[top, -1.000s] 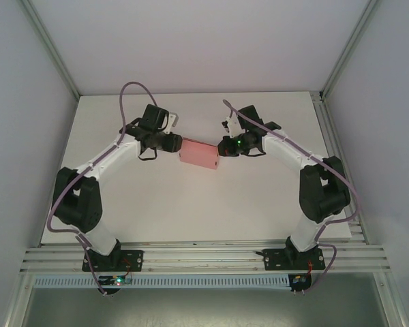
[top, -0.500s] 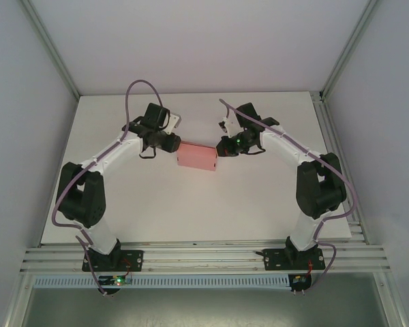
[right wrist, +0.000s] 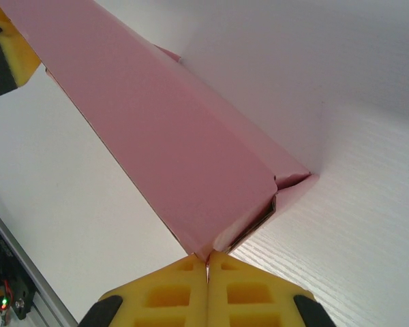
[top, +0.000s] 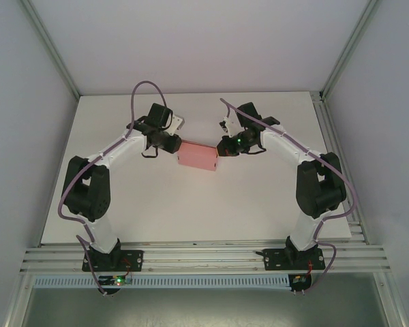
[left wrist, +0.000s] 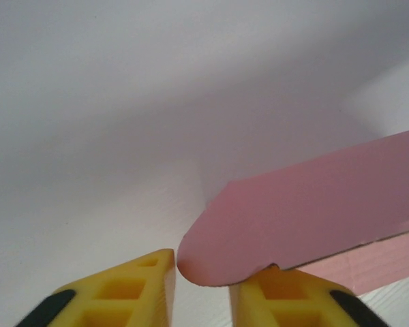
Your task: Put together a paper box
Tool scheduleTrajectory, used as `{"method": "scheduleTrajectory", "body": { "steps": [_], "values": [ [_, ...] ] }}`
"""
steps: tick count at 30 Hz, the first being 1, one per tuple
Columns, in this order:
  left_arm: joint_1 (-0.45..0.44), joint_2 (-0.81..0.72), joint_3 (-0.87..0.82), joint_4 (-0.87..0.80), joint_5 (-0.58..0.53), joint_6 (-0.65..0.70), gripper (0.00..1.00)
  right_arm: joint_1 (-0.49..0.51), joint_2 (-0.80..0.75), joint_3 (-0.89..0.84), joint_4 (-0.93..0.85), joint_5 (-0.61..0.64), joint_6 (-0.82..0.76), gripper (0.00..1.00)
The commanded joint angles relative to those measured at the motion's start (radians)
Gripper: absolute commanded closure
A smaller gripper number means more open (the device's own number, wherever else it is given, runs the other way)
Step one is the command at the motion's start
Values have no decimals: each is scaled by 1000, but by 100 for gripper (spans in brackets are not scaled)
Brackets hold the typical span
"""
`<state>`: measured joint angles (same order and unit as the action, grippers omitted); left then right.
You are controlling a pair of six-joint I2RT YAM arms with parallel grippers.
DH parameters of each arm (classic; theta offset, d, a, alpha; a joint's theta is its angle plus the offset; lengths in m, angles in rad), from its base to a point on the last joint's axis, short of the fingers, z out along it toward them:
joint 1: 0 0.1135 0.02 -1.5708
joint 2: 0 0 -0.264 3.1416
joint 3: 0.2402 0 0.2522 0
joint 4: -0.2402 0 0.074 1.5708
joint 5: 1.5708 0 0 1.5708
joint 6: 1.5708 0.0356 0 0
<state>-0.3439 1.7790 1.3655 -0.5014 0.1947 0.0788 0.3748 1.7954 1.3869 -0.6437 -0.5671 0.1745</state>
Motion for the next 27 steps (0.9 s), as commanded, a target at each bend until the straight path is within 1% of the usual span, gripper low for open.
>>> {"method": "scheduleTrajectory", "body": {
  "steps": [1, 3, 5, 6, 9, 11, 12, 13, 14, 15, 16, 17, 19, 21, 23, 24, 25, 26, 27],
  "values": [
    [13, 7, 30, 16, 4, 42, 81, -11, 24, 16, -49, -7, -29, 100],
    [12, 4, 33, 14, 39, 50, 86, -11, 25, 21, -59, 2, -39, 100],
    [12, -2, 28, 15, 62, 54, 94, -11, 24, 24, -68, 12, -44, 100],
    [12, -6, 27, 14, 62, 53, 100, -11, 25, 26, -67, 18, -46, 100],
    [12, -21, 25, -19, 68, 47, 100, -10, 18, 31, -68, 51, -44, 100],
    [12, -30, 14, -28, 76, 37, 100, -7, 6, 39, -63, 96, -39, 100],
    [11, -31, 11, -29, 76, 20, 100, -3, 2, 50, -66, 134, -36, 92],
    [11, -28, 12, -39, 79, 5, 100, 3, -6, 61, -65, 178, -33, 76],
    [11, -23, 14, -45, 83, -16, 100, 8, -13, 64, -57, 209, -33, 73],
    [10, -20, 13, -51, 90, -28, 100, 12, -18, 67, -47, 230, -29, 71],
    [11, -14, 15, -57, 91, -38, 100, 14, -23, 69, -30, 249, -7, 63],
    [11, -12, 15, -61, 88, -47, 100, 18, -30, 72, -18, 256, 4, 53],
    [12, -10, 16, -76, 80, -58, 100, 42, -50, 64, 22, 282, 17, 37],
    [11, -9, 14, -85, 81, -65, 100, 61, -75, 25, 103, 288, 46, 32],
    [11, -3, 22, -98, 95, -70, 100, 68, -89, -16, 197, 246, 103, 28],
    [11, 4, 33, -115, 97, -72, 100, 71, -94, -39, 245, 210, 139, 23],
    [11, 10, 43, -128, 90, -79, 100, 76, -98, -57, 282, 192, 163, 15],
    [11, 15, 51, -138, 85, -84, 100, 85, -102, -71, 312, 182, 178, 5],
    [11, 17, 58, -143, 91, -85, 100, 96, -102, -81, 327, 195, 187, 2]
  ]
}}
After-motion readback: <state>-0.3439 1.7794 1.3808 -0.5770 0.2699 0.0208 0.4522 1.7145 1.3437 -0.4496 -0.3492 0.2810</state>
